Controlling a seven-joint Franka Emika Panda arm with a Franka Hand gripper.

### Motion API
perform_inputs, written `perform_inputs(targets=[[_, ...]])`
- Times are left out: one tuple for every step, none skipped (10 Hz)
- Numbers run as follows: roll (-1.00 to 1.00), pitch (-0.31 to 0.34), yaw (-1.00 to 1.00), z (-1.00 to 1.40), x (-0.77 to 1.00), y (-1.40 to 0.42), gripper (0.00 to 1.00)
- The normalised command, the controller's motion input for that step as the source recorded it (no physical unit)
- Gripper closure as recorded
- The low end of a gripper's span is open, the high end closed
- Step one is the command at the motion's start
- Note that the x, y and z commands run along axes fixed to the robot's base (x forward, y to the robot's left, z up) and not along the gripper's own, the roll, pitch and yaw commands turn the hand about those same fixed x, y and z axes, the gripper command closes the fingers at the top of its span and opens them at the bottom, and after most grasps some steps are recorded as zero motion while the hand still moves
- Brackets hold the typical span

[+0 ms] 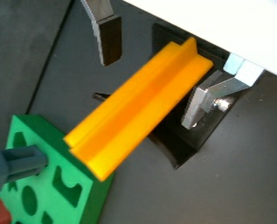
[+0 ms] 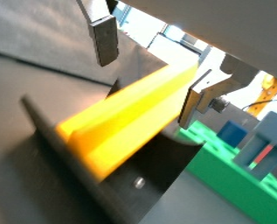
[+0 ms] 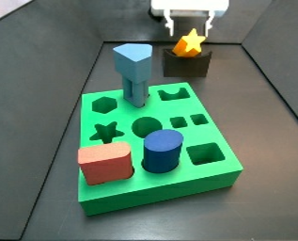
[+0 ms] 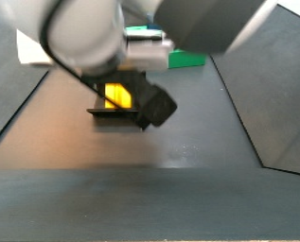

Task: Pick up the star object. Move up. Place the star object on the fixture. Regrasp the star object. Move to above the board. Insert the star object.
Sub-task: Regrasp the star object.

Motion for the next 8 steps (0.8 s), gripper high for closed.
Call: perform_inputs(targets=[[0.03, 0.044, 0.01, 0.52, -0.03, 0.01, 0.0], [0.03, 0.058, 0.01, 0.26, -0.03, 0.01, 0.0], [1.0, 0.063, 0.03, 0.94, -0.01, -1.0, 0.0], [1.0, 0.063, 0.03, 0.9, 0.0, -1.0, 0.0], [1.0, 0.053, 0.03, 0.89, -0.03, -1.0, 0.0], [1.0, 0.046, 0.03, 0.85, -0.05, -1.0, 0.0], [1.0, 0.042, 0.02, 0.81, -0.05, -1.0, 0.0], [1.0, 0.041, 0.02, 0.74, -0.05, -1.0, 0.0]])
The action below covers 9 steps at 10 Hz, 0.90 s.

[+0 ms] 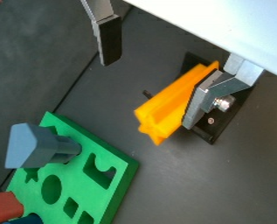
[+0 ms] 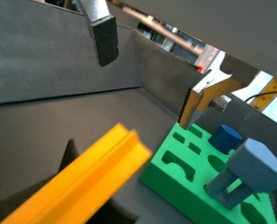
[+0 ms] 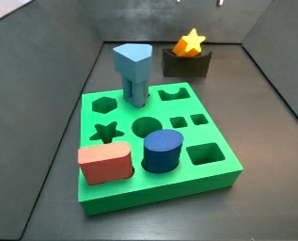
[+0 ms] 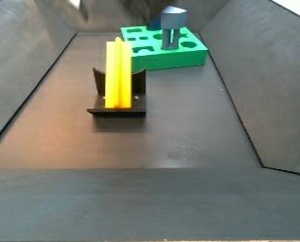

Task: Pick up the star object. Move up. Place the star object on the fixture. Regrasp the star object. Move to above the board. Insert the star object.
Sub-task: Regrasp the star object.

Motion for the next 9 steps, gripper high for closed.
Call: perform_inputs(targets=[[1.0, 0.041, 0.02, 0.58, -0.04, -0.97, 0.0], [1.0, 0.039, 0.02, 0.33, -0.03, -0.76, 0.0], [1.0, 0.037, 0.02, 0.14, -0.01, -0.48, 0.0], [1.0, 0.036, 0.02, 0.09, -0.01, -0.26, 0.0], [1.0, 0.034, 0.03, 0.06, -0.01, -0.08, 0.0], [1.0, 0.033, 0.03, 0.03, 0.0, -0.04, 0.0], [1.0, 0.033, 0.03, 0.02, 0.01, -0.05, 0.0], [1.0, 0.035, 0.03, 0.02, 0.01, -0.03, 0.0], [1.0, 0.039, 0.03, 0.02, 0.01, -0.03, 0.0]])
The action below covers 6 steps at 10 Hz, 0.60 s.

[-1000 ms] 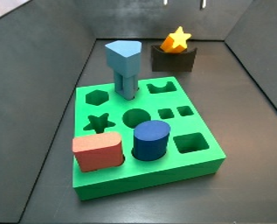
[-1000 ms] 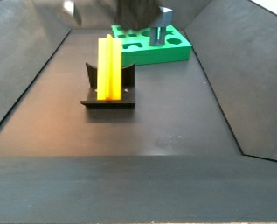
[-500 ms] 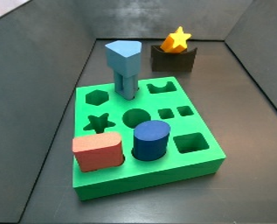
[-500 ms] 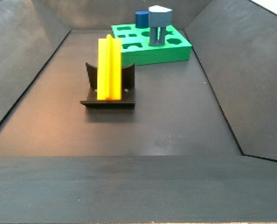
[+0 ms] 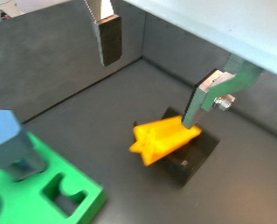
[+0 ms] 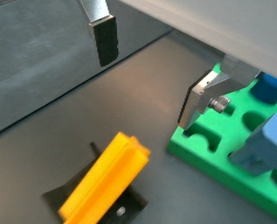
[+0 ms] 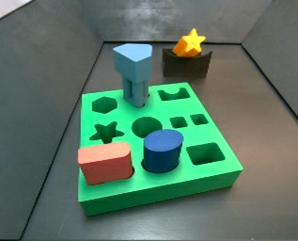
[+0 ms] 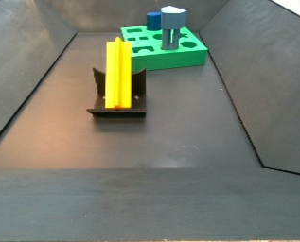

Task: Pick up the star object. Move up. Place the star object on the fixture. Regrasp the star object. Move to above the board. Insert the star object.
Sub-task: Regrasp the star object.

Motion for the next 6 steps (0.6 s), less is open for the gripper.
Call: perform_inputs(targets=[[1.0, 0.046, 0.03, 0.01, 0.02, -0.03, 0.0], [1.0, 0.056, 0.04, 0.0, 0.03, -0.02, 0.0], [1.0, 0.063, 0.04, 0.0, 0.04, -0.03, 0.0], [1.0, 0.073, 0.04, -0.01, 0.06, -0.03, 0.0], [1.0, 0.086, 0.05, -0.01, 0.07, -0.03, 0.0], [1.0, 0.106, 0.06, -0.01, 0.09, -0.03, 0.0]])
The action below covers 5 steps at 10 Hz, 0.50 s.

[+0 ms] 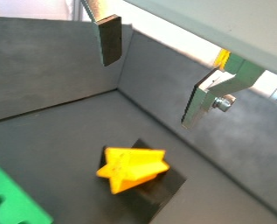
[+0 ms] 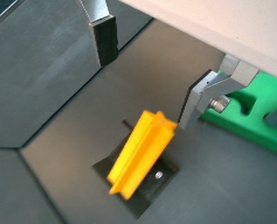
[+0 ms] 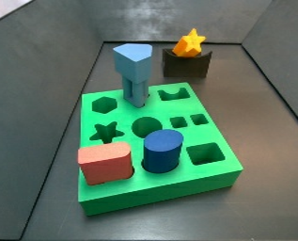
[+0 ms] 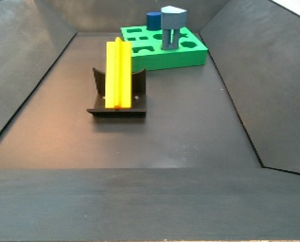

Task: Pick up the star object. Move up. Place the star object on the fixture. Regrasp the star object. Move to above the board. Insert the star object.
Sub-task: Regrasp the star object.

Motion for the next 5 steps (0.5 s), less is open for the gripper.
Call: perform_inputs(targets=[[1.0, 0.119, 0.06, -0.01, 0.1, -0.04, 0.0], [1.0, 0.145, 0.08, -0.01, 0.11, -0.04, 0.0], [1.0, 0.168, 0.09, 0.0, 0.12, -0.05, 0.0], [1.0, 0.197, 0.12, -0.01, 0.13, -0.05, 0.0], [1.0, 0.211, 0.13, -0.01, 0.14, -0.05, 0.0]])
